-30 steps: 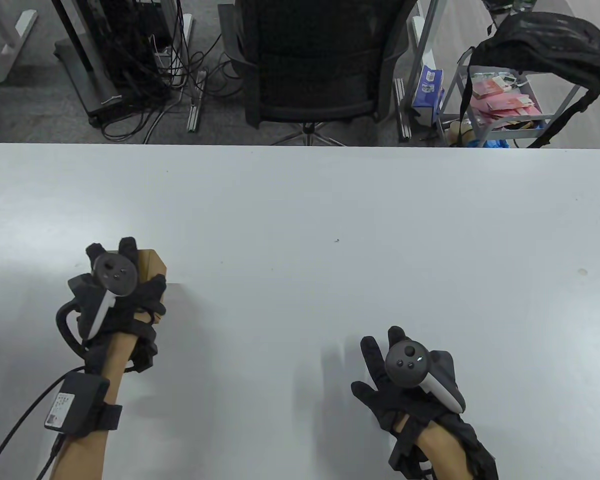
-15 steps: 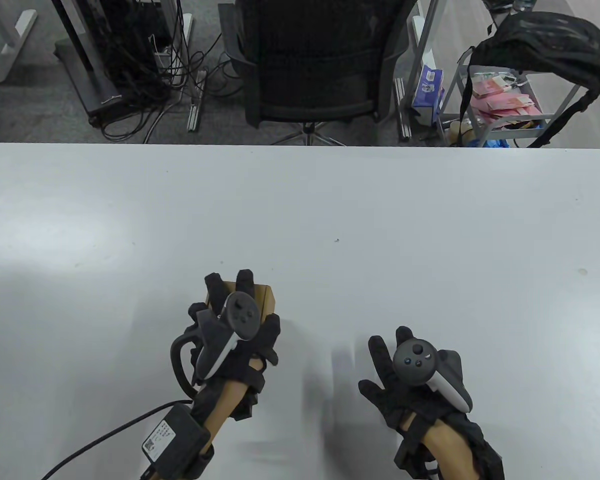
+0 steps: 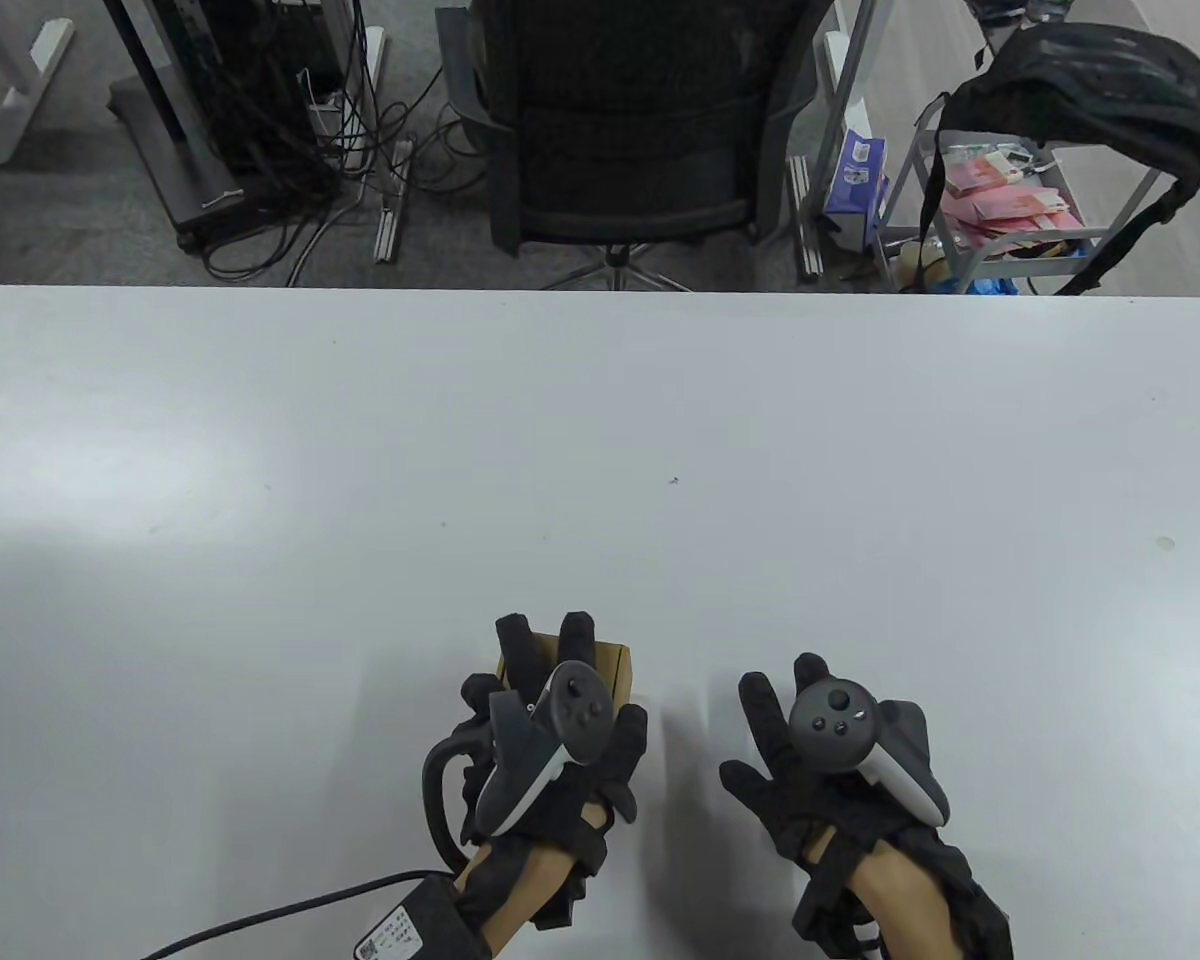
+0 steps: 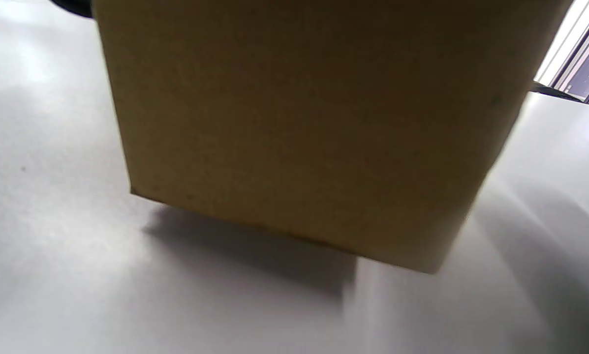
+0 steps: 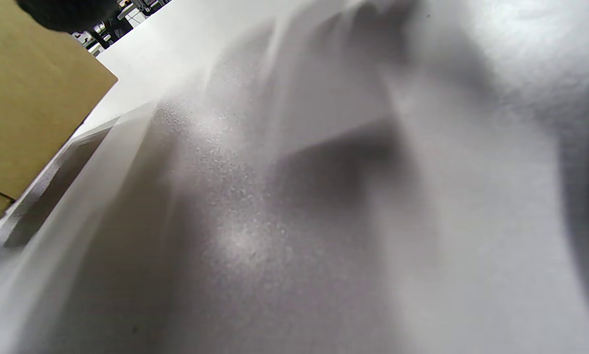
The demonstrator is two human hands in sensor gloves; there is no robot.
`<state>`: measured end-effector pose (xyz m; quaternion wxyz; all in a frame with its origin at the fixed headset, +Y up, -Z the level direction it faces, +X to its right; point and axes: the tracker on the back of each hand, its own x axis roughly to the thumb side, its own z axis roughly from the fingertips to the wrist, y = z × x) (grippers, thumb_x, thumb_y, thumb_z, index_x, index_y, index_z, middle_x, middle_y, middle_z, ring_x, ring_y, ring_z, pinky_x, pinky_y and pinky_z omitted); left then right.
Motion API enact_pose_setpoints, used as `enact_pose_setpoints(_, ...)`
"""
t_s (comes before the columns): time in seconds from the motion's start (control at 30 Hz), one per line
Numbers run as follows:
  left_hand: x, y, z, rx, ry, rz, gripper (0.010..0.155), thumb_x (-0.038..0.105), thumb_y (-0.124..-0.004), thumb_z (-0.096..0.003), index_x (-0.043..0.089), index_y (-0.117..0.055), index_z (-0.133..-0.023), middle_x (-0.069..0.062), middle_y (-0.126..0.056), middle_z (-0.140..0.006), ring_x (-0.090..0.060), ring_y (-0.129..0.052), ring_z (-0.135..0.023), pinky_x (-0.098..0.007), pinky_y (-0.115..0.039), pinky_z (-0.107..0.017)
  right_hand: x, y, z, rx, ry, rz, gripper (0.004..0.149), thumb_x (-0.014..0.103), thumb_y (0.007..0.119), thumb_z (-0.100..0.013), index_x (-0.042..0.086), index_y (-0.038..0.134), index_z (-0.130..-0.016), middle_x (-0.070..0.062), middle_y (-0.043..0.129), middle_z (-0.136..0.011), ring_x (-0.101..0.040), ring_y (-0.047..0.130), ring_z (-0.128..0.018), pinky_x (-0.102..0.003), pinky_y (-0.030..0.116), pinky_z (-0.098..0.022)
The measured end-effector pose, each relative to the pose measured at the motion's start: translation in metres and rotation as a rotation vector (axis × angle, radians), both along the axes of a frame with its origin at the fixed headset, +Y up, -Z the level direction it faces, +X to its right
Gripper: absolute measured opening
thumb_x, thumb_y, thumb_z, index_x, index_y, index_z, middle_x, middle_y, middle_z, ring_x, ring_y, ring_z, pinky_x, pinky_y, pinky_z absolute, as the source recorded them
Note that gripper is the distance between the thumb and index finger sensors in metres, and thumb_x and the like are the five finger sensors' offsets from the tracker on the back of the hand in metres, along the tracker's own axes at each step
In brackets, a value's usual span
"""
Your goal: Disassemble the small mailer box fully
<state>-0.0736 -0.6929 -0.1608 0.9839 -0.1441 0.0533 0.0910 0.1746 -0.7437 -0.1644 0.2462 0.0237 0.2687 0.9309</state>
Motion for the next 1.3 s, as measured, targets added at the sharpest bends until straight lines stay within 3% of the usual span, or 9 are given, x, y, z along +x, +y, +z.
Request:
enact_pose_setpoints(0.27, 0.005, -0.01, 0.001, 0.036, -0.017, -0.08, 0.088, 0.086, -0.047, -0.0412, 0.044, -0.015, -0.112, -0.008, -0.003, -0.117, -0.054, -0.037, -0.095, -0.066, -0.057, -0.057, 0.0, -0.002, 0.001, -0.02, 0.0, 0.011, 0.077, 0.059, 0.063, -0.037, 0.043, 0.012, -0.092, 0.004, -0.023, -0.092, -0.035, -0.01, -0.097, -0.056, 0.017, -0.076)
enact_pose_setpoints(0.5, -0.016, 0.004, 0.001, 0.084, -0.006, 0.051, 0.088, 0.085, -0.042, -0.0374, 0.044, -0.016, -0.112, -0.008, -0.006, -0.117, -0.047, -0.043, -0.097, -0.057, -0.061, -0.06, 0.0, -0.002, 0.001, -0.02, -0.002, 0.01, 0.076, 0.059, 0.063, -0.037, 0.043, 0.013, -0.092, 0.003, -0.022, -0.092, -0.035, -0.01, -0.097, -0.056, 0.017, -0.076)
enact_pose_setpoints(0.57, -0.029, 0.014, -0.004, 0.138, -0.082, 0.143, 0.09, 0.084, -0.048, -0.0374, 0.043, -0.019, -0.112, -0.008, -0.006, -0.117, -0.048, -0.041, -0.099, -0.059, -0.058, -0.063, 0.001, -0.002, 0.001, -0.023, -0.007, 0.007, 0.076, 0.059, 0.063, -0.037, 0.043, 0.013, -0.092, 0.004, -0.022, -0.092, -0.035, -0.01, -0.097, -0.056, 0.017, -0.076)
enact_pose_setpoints(0.63, -0.047, 0.021, -0.016, 0.148, -0.307, 0.253, 0.094, 0.083, -0.058, -0.0359, 0.042, -0.021, -0.112, -0.007, -0.007, -0.118, -0.049, -0.032, -0.103, -0.063, -0.05, -0.068, 0.001, -0.001, 0.0, -0.023, -0.012, 0.0, 0.076, 0.059, 0.063, -0.037, 0.043, 0.013, -0.092, 0.004, -0.022, -0.092, -0.035, -0.01, -0.097, -0.056, 0.017, -0.076)
enact_pose_setpoints(0.77, -0.069, 0.008, -0.024, -0.046, -0.661, 0.337, 0.104, 0.081, -0.069, -0.0369, 0.041, -0.005, -0.109, 0.0, 0.014, -0.112, -0.038, 0.001, -0.108, -0.065, -0.025, -0.077, 0.002, 0.001, -0.001, -0.009, -0.022, 0.0, 0.076, 0.059, 0.063, -0.037, 0.043, 0.013, -0.092, 0.003, -0.022, -0.092, -0.035, -0.009, -0.097, -0.056, 0.019, -0.076)
enact_pose_setpoints(0.83, -0.075, -0.001, -0.023, 0.036, -0.66, 0.366, 0.113, 0.079, -0.081, -0.0304, 0.042, -0.007, -0.107, 0.003, 0.011, -0.112, -0.038, -0.001, -0.109, -0.066, -0.026, -0.077, 0.003, 0.001, -0.001, 0.006, -0.052, 0.018, 0.076, 0.059, 0.063, -0.037, 0.043, 0.014, -0.093, 0.003, -0.02, -0.093, -0.035, -0.007, -0.098, -0.056, 0.021, -0.076)
enact_pose_setpoints(1.07, -0.081, -0.016, -0.028, -0.061, -0.652, 0.206, 0.111, 0.065, -0.094, -0.0313, 0.039, -0.02, -0.109, 0.004, -0.002, -0.116, -0.037, -0.006, -0.111, -0.066, -0.031, -0.078, -0.002, 0.004, -0.001, 0.049, -0.049, -0.003, 0.076, 0.059, 0.063, -0.037, 0.043, 0.015, -0.093, 0.003, -0.019, -0.095, -0.036, -0.004, -0.099, -0.056, 0.023, -0.076)
enact_pose_setpoints(1.17, -0.083, -0.014, -0.031, 0.019, -0.642, 0.223, 0.101, 0.06, -0.093, -0.035, 0.039, -0.029, -0.109, 0.003, -0.013, -0.118, -0.036, -0.017, -0.112, -0.064, -0.039, -0.077, -0.004, 0.003, -0.001, 0.044, -0.029, 0.001, 0.076, 0.059, 0.063, -0.037, 0.044, 0.015, -0.093, 0.003, -0.019, -0.095, -0.035, -0.005, -0.099, -0.056, 0.022, -0.076)
enact_pose_setpoints(1.3, -0.087, -0.02, -0.04, -0.053, -0.624, 0.377, 0.097, 0.059, -0.088, -0.0394, 0.036, -0.025, -0.11, 0.002, -0.009, -0.118, -0.038, -0.016, -0.112, -0.064, -0.039, -0.078, -0.01, 0.004, 0.0, 0.06, 0.004, -0.011, 0.076, 0.059, 0.063, -0.037, 0.044, 0.014, -0.093, 0.003, -0.02, -0.095, -0.035, -0.006, -0.099, -0.056, 0.021, -0.076)
